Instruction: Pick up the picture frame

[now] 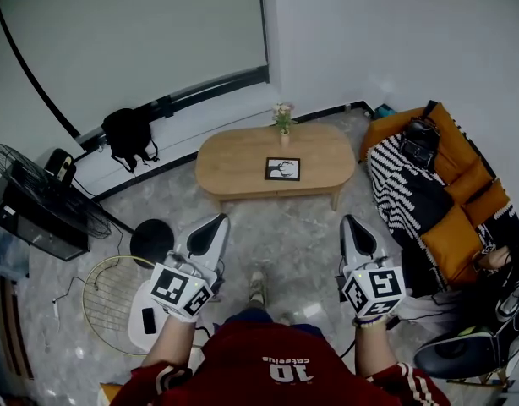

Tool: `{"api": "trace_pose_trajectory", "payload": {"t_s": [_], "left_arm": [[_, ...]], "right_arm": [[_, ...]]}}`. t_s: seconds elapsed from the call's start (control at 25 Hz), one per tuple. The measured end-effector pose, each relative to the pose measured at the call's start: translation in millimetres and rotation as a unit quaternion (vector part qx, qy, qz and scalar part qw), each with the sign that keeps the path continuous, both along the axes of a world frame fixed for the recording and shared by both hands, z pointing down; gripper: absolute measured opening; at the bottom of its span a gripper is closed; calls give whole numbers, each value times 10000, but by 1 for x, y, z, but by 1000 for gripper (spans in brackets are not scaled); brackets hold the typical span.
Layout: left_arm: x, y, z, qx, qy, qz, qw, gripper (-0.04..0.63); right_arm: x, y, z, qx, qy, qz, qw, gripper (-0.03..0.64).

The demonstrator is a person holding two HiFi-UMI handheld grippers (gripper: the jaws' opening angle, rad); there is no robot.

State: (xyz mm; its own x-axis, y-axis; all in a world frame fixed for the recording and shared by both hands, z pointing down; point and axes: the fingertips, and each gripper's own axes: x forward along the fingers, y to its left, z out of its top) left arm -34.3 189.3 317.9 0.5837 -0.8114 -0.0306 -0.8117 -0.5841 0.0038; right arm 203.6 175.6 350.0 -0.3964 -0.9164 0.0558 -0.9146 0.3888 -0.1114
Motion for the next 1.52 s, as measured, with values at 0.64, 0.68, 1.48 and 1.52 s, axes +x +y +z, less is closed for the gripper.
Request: {"api": "trace_pose_trajectory", "payload": {"t_s": [0.64,0.68,1.48,1.52], "left_arm": [[-38,-131,20,-123,70,335,9993,2],[-42,-141,20,-120,72,364,9992,2],[-93,-291,34,-206,405,1074,9932,3],[-94,-294,35,-215,433,1088,9929,2]], "right_arm": [[-47,-114,9,-244,413,151,9987,-1],[-53,-124,8,-234,445,160,9986,-1],[-115,-236,11,-581,929,612,9921,0],[-115,-237,11,-616,911,629,9919,0]]}}
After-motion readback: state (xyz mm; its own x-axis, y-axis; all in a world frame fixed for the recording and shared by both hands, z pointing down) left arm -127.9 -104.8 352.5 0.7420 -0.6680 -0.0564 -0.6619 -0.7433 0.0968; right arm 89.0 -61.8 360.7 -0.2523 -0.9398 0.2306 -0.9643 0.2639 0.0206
